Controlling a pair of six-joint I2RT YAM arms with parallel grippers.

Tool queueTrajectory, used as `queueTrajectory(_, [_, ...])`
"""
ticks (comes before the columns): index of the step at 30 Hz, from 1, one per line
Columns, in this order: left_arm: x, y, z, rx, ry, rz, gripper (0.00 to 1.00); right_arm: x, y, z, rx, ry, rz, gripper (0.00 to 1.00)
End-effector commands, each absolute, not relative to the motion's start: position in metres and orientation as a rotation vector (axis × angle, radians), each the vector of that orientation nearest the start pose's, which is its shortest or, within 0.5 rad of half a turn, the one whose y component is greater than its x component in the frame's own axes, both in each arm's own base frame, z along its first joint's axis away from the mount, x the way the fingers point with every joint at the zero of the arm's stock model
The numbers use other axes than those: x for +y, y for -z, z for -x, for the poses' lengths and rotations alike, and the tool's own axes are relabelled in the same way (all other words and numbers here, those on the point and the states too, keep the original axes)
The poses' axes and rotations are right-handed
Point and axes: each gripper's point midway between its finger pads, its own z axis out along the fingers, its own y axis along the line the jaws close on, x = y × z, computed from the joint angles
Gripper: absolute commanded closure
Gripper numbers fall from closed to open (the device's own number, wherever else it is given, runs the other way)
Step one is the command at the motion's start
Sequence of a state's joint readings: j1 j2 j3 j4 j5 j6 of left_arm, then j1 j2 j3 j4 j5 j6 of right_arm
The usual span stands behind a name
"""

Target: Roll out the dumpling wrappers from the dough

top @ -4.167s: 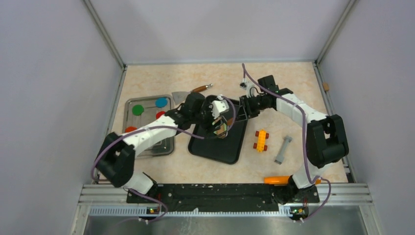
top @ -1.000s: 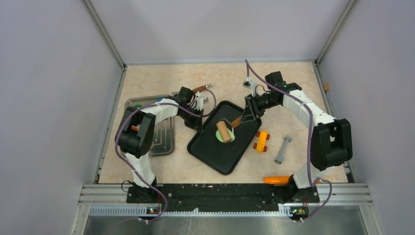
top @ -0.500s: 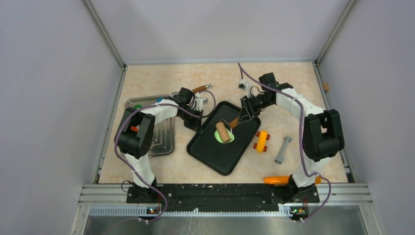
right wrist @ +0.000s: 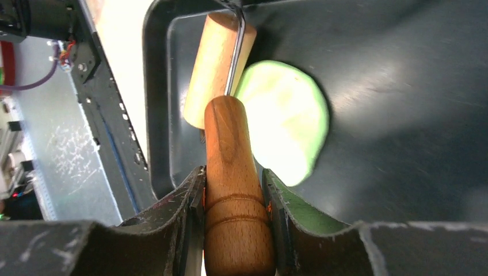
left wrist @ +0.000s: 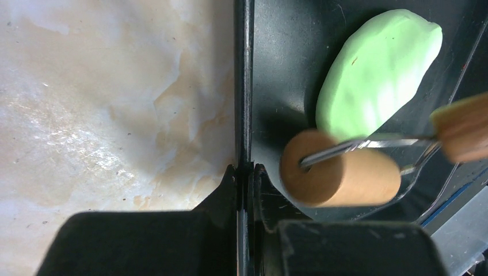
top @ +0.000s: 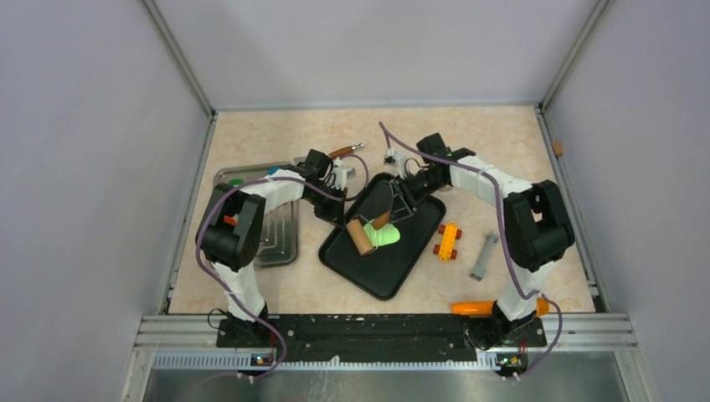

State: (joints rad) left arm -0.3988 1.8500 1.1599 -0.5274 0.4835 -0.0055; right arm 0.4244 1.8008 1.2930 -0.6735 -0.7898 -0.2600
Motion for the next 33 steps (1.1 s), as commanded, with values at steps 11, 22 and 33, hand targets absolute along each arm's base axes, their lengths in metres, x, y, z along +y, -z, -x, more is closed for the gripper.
queueTrajectory(11, [-0.24, -0.059, -0.315, 2.586, 0.889, -0.681, 1.0, 0.266, -0.173, -0.257, 2.096, -1.119, 1.437, 1.0])
queueTrajectory(22, [-0.239, -0.059, -0.311, 2.594, 0.905, -0.695, 1.0, 0.25, -0.202, -0.297, 1.929, -0.687, 1.638, 1.0])
queueTrajectory(33, [-0.245, -0.056, -0.309, 2.627, 0.963, -0.686, 1.0, 0.284, -0.219, -0.271, 1.436, -0.225, 2.243, 1.0])
